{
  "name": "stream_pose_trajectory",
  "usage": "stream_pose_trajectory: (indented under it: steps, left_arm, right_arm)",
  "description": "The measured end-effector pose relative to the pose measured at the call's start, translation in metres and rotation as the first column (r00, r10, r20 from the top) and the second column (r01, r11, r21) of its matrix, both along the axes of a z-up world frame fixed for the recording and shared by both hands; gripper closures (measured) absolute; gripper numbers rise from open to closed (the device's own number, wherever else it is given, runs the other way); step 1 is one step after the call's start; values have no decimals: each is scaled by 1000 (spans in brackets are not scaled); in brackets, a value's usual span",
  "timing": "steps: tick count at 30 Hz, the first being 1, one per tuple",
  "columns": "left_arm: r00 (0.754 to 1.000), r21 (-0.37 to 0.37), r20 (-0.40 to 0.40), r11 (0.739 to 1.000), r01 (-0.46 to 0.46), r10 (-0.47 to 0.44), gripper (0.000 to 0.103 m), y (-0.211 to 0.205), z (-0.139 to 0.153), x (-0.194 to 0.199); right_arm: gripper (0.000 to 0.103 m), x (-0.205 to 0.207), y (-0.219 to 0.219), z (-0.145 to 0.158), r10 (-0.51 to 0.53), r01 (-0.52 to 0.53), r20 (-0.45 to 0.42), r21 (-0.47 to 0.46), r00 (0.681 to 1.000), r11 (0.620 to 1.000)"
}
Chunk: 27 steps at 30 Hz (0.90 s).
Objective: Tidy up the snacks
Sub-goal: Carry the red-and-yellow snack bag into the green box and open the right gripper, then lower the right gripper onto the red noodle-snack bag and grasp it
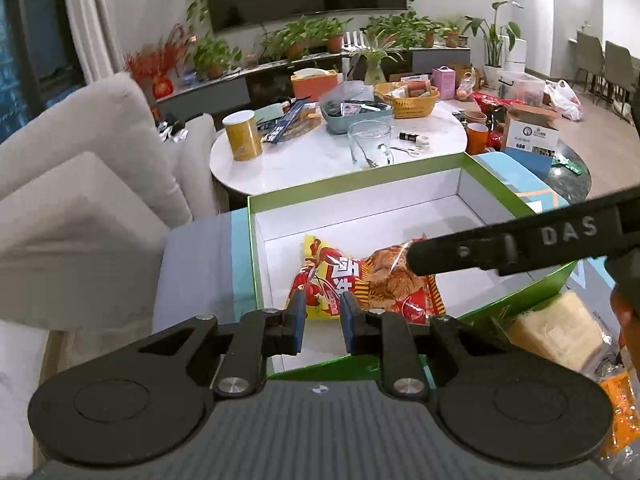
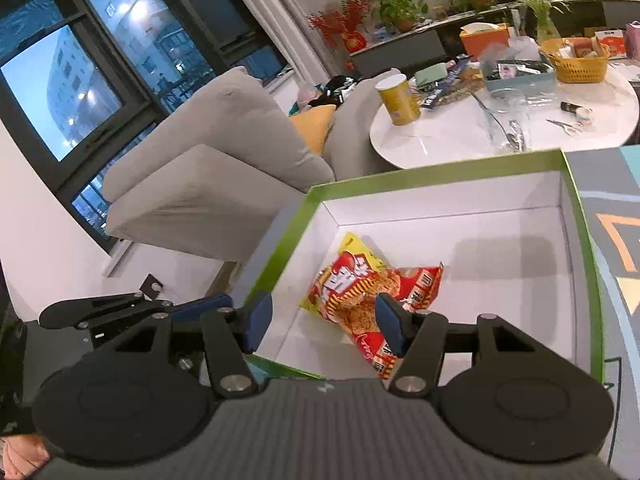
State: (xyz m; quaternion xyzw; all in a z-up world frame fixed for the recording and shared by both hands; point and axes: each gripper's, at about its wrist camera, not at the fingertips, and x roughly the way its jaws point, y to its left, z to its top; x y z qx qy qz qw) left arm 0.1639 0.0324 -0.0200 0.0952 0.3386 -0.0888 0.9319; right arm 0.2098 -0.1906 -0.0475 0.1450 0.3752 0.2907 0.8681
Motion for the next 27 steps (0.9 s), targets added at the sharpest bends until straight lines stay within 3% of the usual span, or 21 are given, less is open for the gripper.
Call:
stream_pose_trajectory:
  steps: [5, 13, 20, 27]
  left_arm:
    - [1000, -11, 5, 999, -31, 31, 63, 8, 6, -8]
    - [995, 0, -2, 995, -103, 103, 59, 38, 9, -30]
    - [985, 14, 11, 984, -175, 175, 48, 75, 10, -72]
    - [963, 0, -47, 964, -267, 267, 48, 115, -8, -99]
  right_arm:
    - [41, -9, -2, 5, -12, 12, 4, -4, 1000, 1000]
    - [41, -39, 3, 14, 11, -9, 45, -51, 999, 999]
    - [41, -72, 17, 19, 67, -58, 87, -98, 994, 994]
    - [41, -97, 30, 19, 97, -85, 94, -132, 991, 988]
